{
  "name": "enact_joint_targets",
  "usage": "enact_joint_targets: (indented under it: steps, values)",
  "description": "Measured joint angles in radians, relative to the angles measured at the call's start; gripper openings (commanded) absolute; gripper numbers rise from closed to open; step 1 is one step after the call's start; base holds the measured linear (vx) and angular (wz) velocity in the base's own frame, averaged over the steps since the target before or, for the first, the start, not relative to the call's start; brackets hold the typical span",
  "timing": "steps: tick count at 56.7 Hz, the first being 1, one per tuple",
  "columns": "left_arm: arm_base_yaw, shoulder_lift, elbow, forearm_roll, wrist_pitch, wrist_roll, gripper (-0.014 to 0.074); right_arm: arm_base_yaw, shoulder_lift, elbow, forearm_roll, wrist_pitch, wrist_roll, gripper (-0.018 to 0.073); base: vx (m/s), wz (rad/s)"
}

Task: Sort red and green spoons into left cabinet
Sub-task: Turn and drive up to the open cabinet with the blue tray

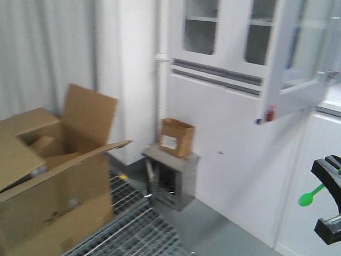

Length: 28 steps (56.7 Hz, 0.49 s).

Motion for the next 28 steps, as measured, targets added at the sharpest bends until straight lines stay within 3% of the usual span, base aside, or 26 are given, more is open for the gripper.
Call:
enact_joint_targets:
  steps: [28]
  values:
    - [0.0,0.0,0.0,0.0,0.0,0.0,-0.0003,0.0,0.0,0.0,0.0,0.0,0.0,-0.0006,0.25,-0.71]
